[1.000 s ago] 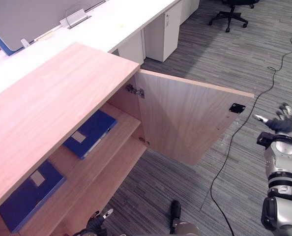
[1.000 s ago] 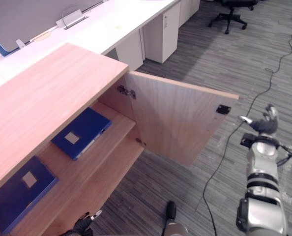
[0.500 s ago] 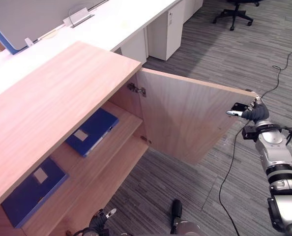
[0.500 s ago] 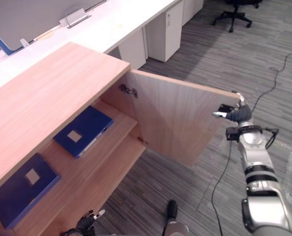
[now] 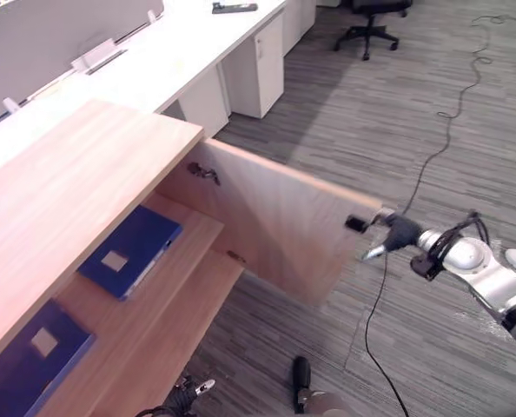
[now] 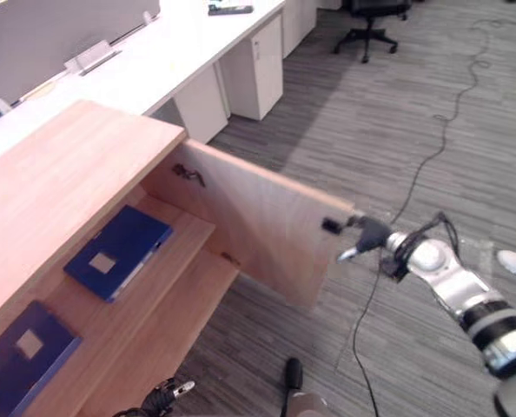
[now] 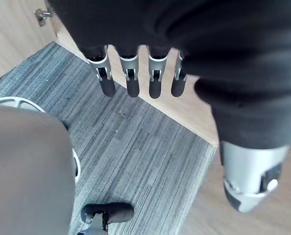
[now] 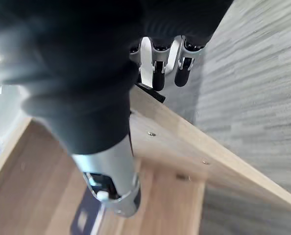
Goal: Walk over to the cabinet, pick up the folder, carry it to the office cabinet, place the folder inside the office cabinet, then close the office cabinet door
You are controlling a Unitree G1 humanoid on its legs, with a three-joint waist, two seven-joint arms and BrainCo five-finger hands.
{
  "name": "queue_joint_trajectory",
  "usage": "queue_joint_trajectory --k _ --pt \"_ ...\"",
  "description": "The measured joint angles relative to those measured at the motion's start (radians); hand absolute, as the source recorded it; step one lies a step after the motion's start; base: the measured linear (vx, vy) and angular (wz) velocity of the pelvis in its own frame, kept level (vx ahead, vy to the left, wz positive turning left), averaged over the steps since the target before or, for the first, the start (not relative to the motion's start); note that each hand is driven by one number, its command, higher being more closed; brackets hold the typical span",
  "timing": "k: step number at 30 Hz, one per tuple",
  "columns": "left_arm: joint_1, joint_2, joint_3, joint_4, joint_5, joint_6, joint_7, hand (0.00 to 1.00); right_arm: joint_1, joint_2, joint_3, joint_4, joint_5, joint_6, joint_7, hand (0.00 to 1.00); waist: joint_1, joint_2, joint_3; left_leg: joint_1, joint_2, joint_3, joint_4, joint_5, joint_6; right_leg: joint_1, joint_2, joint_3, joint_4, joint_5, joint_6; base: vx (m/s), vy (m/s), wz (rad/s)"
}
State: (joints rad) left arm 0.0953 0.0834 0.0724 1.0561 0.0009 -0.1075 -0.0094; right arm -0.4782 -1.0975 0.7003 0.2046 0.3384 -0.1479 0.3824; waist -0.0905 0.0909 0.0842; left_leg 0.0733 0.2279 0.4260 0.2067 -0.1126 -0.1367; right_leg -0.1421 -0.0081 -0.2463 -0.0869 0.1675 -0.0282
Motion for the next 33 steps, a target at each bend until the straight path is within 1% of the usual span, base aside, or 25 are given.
queue_joint_trajectory --k 1,2,3,7,8,9,10,11,12,14,17,19,20,21,22,23,24,25,26,27,29,30,31,32,33 --pt "-0.003 0.001 0.000 0.005 0.003 -0.002 0.000 0.00 0.002 -0.001 0.022 -0.030 0.001 0.003 0.029 0.00 0.001 -0.003 -0.004 0.003 0.002 -0.002 -0.007 0.000 0.000 0.000 0.004 0.000 0.002 0.001 -0.004 0.04 -0.063 -0.02" --pt "-0.010 0.003 0.000 0.010 0.008 -0.006 -0.001 0.00 0.004 0.007 0.062 -0.083 0.002 0.013 0.098 0.00 0.006 -0.009 -0.010 0.014 0.003 -0.002 -0.023 0.003 0.002 0.000 0.011 -0.001 0.002 0.006 -0.010 0.02 -0.038 0.01" --pt "-0.015 0.003 -0.001 0.017 0.009 -0.006 -0.001 0.00 0.007 0.013 0.084 -0.114 0.003 0.016 0.124 0.00 0.012 -0.010 -0.014 0.016 0.003 -0.002 -0.030 0.004 0.002 -0.002 0.014 -0.001 0.001 0.006 -0.011 0.00 -0.030 0.04" --pt "-0.034 0.006 0.003 0.033 0.029 -0.007 -0.004 0.00 0.063 0.051 0.268 -0.276 0.002 0.052 0.332 0.00 0.068 -0.031 -0.020 0.010 -0.004 -0.003 -0.051 0.010 -0.006 -0.010 0.001 -0.033 -0.003 0.008 -0.012 -0.04 -0.007 0.24" --pt "-0.033 0.008 0.007 0.033 0.030 -0.006 -0.004 0.00 0.083 0.051 0.287 -0.289 -0.007 0.058 0.352 0.00 0.072 -0.036 -0.019 0.010 -0.007 -0.003 -0.056 0.011 -0.008 -0.014 -0.001 -0.040 -0.003 0.007 -0.012 -0.04 0.018 0.21" --pt "-0.026 0.016 0.029 0.033 0.029 -0.005 -0.005 0.00 0.121 0.051 0.308 -0.310 -0.009 0.070 0.381 0.00 0.073 -0.054 -0.017 0.009 -0.017 0.004 -0.068 0.022 -0.001 -0.015 -0.010 -0.048 -0.004 0.004 -0.008 0.00 0.000 0.00" --pt "-0.020 0.024 0.046 0.034 0.030 -0.004 -0.006 0.00 0.143 0.049 0.310 -0.329 -0.010 0.079 0.396 0.00 0.077 -0.050 -0.021 0.006 -0.008 0.008 -0.088 0.045 0.009 -0.015 -0.012 -0.062 0.002 -0.031 0.015 0.02 0.018 -0.04" --pt "-0.012 0.019 0.054 0.036 0.030 -0.004 -0.006 0.00 0.145 0.043 0.309 -0.345 -0.010 0.080 0.401 0.00 0.075 -0.042 -0.024 0.001 0.005 0.002 -0.101 0.049 0.005 -0.036 -0.011 -0.072 0.057 -0.022 -0.017 0.06 0.089 -0.06" --pt "-0.012 0.039 0.067 0.036 0.030 -0.004 -0.006 0.00 0.145 0.044 0.303 -0.372 -0.007 0.079 0.401 0.00 0.067 -0.069 -0.026 0.006 -0.005 0.000 -0.105 0.033 -0.014 -0.076 -0.028 -0.071 0.151 -0.073 -0.026 0.06 0.108 -0.01" --pt "-0.011 0.045 0.071 0.036 0.030 0.000 -0.006 0.00 0.143 0.038 0.301 -0.391 -0.005 0.079 0.401 0.00 0.070 -0.091 -0.034 -0.002 -0.001 0.000 -0.098 0.037 -0.011 -0.051 -0.016 -0.073 0.091 -0.047 -0.016 0.02 0.008 0.03" --pt "-0.008 0.039 0.090 0.035 0.031 0.001 -0.006 0.00 0.144 0.027 0.263 -0.437 -0.002 0.080 0.399 0.00 0.078 -0.102 -0.038 -0.001 -0.005 0.004 -0.093 0.040 -0.007 -0.024 -0.011 -0.076 0.029 -0.034 -0.012 -0.01 -0.034 -0.07" --pt "-0.009 0.039 0.103 0.034 0.030 0.001 -0.006 0.00 0.155 0.026 0.260 -0.459 0.010 0.080 0.397 0.00 0.081 -0.109 -0.036 -0.004 -0.012 0.011 -0.087 0.050 0.007 -0.010 -0.013 -0.079 -0.004 -0.041 -0.003 -0.03 -0.007 -0.09" --pt "-0.008 0.031 0.113 0.034 0.029 0.000 -0.006 0.00 0.188 0.034 0.243 -0.455 0.018 0.080 0.394 0.00 0.092 -0.092 -0.037 -0.018 0.011 -0.001 -0.087 0.056 0.015 -0.018 -0.009 -0.090 0.034 -0.054 0.000 -0.02 0.000 0.19" --pt "-0.007 0.035 0.117 0.032 0.028 -0.002 -0.006 0.00 0.247 0.069 0.200 -0.428 0.020 0.077 0.392 0.00 0.084 -0.106 -0.035 -0.022 0.003 -0.011 -0.074 0.031 -0.005 -0.051 -0.035 -0.094 0.126 -0.058 -0.021 -0.01 0.047 0.28" --pt "-0.012 0.035 0.118 0.033 0.026 0.001 -0.004 0.00 0.270 0.102 0.180 -0.385 0.017 0.074 0.388 0.00 0.082 -0.100 -0.032 -0.023 0.017 -0.020 -0.059 0.010 -0.010 -0.045 -0.024 -0.105 0.126 -0.061 -0.024 -0.02 0.017 0.30" --pt "-0.011 0.037 0.120 0.025 0.020 0.001 0.002 0.00 0.298 0.189 0.148 -0.271 -0.009 0.071 0.357 0.00 0.088 -0.107 -0.030 -0.043 0.026 -0.031 -0.024 0.000 0.001 -0.035 -0.017 -0.108 0.101 -0.060 -0.021 -0.02 -0.013 0.14" --pt "-0.010 0.037 0.120 0.023 0.019 0.001 0.004 0.00 0.304 0.251 0.131 -0.173 -0.032 0.067 0.327 0.00 0.094 -0.105 -0.026 -0.061 0.030 -0.042 0.001 -0.012 0.024 -0.026 -0.013 -0.112 0.079 -0.060 -0.021 -0.03 -0.089 0.16" --pt "-0.019 0.029 0.118 0.015 0.018 0.001 0.005 0.00 0.306 0.350 0.085 -0.013 -0.096 0.051 0.277 0.00 0.095 -0.093 -0.004 -0.076 0.035 -0.060 0.039 -0.014 0.031 -0.007 -0.011 -0.122 0.064 -0.058 -0.019 -0.04 -0.070 0.18" --pt "-0.022 0.025 0.112 0.011 0.013 0.001 0.008 0.00 0.306 0.403 0.058 0.076 -0.142 0.038 0.245 0.00 0.095 -0.086 0.004 -0.088 0.037 -0.072 0.064 -0.015 0.032 -0.002 -0.015 -0.127 0.063 -0.054 -0.016 -0.08 -0.060 0.32" --pt "-0.035 0.011 0.093 0.011 -0.010 0.001 0.019 0.00 0.306 0.533 -0.017 0.291 -0.294 0.028 0.133 0.00 0.096 -0.068 0.022 -0.109 0.037 -0.104 0.113 -0.017 0.035 0.020 -0.023 -0.142 0.057 -0.046 -0.015 -0.11 -0.036 0.37" --pt "-0.037 -0.007 0.078 0.003 -0.021 0.000 0.027 0.00 0.306 0.649 -0.113 0.483 -0.404 0.022 0.046 0.00 0.104 -0.053 0.031 -0.120 0.038 -0.114 0.133 -0.021 0.039 0.032 -0.027 -0.160 0.050 -0.044 -0.012 -0.07 -0.015 0.33" --pt "-0.040 -0.015 0.065 0.001 -0.025 0.000 0.032 0.00 0.303 0.724 -0.204 0.599 -0.464 0.017 -0.021 0.00 0.106 -0.038 0.033 -0.128 0.040 -0.113 0.131 -0.033 0.056 0.035 -0.023 -0.168 0.038 -0.042 -0.010 -0.06 -0.023 0.38" --pt "-0.045 -0.032 0.060 -0.005 -0.035 0.001 0.041 0.00 0.289 0.827 -0.378 0.778 -0.527 0.019 -0.120 0.00 0.108 -0.017 0.039 -0.144 0.045 -0.120 0.120 -0.071 0.065 0.036 -0.013 -0.192 0.019 -0.035 0.000 -0.06 -0.036 0.36" --pt "-0.049 -0.037 0.060 -0.006 -0.043 0.001 0.047 0.00 0.286 0.856 -0.441 0.832 -0.545 0.021 -0.157 0.00 0.115 -0.014 0.043 -0.148 0.042 -0.121 0.118 -0.075 0.066 0.037 -0.012 -0.196 0.013 -0.032 0.004 -0.04 -0.054 0.39" --pt "-0.053 -0.045 0.060 -0.008 -0.060 0.001 0.057 0.00 0.289 0.903 -0.590 0.926 -0.557 0.037 -0.229 0.00 0.125 -0.013 0.046 -0.162 0.035 -0.139 0.110 -0.075 0.067 0.036 -0.017 -0.214 0.005 -0.027 0.011 -0.02 -0.043 0.43"
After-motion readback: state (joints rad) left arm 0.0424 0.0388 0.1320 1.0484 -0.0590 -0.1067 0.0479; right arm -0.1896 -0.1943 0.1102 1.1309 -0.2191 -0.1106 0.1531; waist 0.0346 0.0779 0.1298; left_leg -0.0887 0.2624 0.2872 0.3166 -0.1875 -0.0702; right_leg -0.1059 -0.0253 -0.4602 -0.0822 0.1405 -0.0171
